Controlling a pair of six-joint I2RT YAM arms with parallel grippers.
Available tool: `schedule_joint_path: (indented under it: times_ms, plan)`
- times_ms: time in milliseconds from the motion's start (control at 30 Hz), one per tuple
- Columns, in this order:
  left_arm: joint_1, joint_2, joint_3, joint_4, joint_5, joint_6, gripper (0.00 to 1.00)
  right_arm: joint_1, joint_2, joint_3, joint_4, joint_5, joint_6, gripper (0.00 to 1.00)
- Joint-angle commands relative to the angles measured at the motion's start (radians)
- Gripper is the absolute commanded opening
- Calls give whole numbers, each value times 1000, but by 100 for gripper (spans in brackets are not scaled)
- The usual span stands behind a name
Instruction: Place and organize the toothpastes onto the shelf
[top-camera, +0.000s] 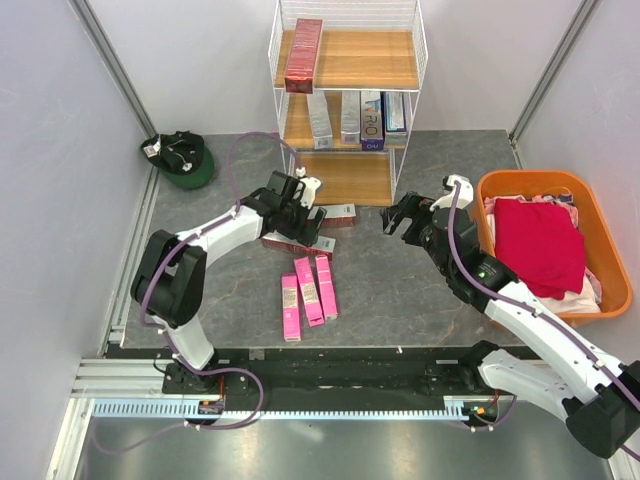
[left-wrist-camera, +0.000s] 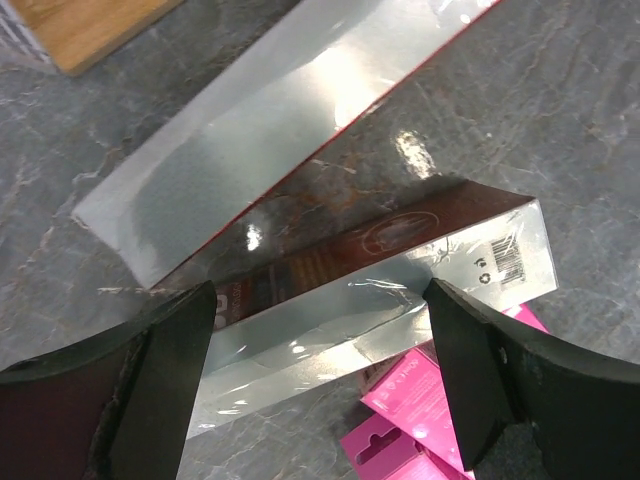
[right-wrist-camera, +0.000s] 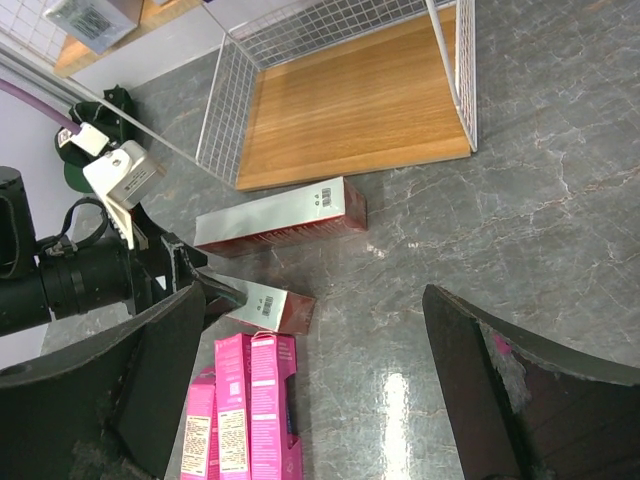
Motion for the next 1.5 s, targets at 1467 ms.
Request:
schedule_joint_path:
  times_ms: [1467]
  plan:
    - [244, -694, -369, 14, 288, -524, 100, 315, 847, 371, -13, -243, -564, 98]
